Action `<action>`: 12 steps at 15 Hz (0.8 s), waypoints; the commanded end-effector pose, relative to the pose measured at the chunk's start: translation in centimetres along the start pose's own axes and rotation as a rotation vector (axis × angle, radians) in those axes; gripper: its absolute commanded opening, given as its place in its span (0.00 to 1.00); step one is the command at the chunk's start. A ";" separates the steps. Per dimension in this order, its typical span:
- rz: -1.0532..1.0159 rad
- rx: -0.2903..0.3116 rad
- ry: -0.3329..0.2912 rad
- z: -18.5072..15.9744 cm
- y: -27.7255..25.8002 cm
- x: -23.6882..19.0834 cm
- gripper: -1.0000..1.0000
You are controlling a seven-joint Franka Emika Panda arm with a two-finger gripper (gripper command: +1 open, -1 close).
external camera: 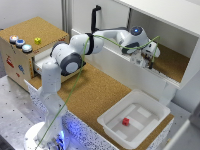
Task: Place the grasped purple block inside the right cabinet
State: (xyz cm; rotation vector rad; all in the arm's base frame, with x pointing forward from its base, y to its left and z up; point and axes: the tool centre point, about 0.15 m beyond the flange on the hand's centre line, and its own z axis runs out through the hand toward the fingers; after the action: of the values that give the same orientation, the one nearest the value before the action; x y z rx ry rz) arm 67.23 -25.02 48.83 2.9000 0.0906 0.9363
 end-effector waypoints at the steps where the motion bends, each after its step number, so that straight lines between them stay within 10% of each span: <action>1: -0.025 0.073 -0.033 -3.7 0.2 -1.6 1.00; 6: -0.104 0.061 -0.036 -10.4 -2.5 -6.9 1.00; 12: -0.104 0.061 -0.036 -10.4 -2.5 -6.9 1.00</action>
State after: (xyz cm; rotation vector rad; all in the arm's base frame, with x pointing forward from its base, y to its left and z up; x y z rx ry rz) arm 57.94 -22.97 53.82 3.0137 0.2546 0.8125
